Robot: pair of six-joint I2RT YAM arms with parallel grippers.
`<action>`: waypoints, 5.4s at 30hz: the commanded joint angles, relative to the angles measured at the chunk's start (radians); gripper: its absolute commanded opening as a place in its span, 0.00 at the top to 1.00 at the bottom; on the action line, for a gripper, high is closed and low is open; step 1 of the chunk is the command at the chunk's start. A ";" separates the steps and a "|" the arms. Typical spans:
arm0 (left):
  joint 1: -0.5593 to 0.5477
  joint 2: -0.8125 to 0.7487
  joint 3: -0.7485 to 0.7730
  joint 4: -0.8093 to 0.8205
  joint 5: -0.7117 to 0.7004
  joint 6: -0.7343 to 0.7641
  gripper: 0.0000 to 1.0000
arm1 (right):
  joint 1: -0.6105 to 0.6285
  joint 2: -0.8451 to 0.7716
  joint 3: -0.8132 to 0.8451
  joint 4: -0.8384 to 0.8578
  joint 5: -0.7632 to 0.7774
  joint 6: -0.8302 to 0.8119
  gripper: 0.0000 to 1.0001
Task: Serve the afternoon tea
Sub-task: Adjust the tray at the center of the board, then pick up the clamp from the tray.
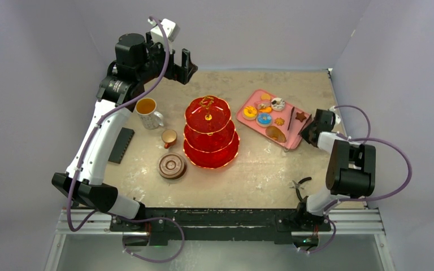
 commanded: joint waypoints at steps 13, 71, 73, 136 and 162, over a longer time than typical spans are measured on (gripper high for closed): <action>0.006 -0.018 0.001 -0.013 0.030 0.055 0.01 | -0.001 0.342 0.401 -0.146 0.069 -0.328 1.00; 0.023 -0.004 0.002 -0.021 -0.002 0.042 0.01 | 0.613 0.622 0.937 -0.184 0.164 -0.158 0.49; 0.023 -0.006 -0.002 -0.021 -0.002 0.043 0.01 | 0.613 0.614 0.928 -0.177 0.167 -0.158 0.49; 0.022 0.079 0.080 -0.127 0.135 0.049 0.01 | 0.212 0.148 0.436 -0.104 0.155 -0.357 0.46; 0.022 0.023 0.033 -0.102 0.129 0.090 0.01 | 0.158 0.346 0.502 -0.059 0.169 -0.347 0.61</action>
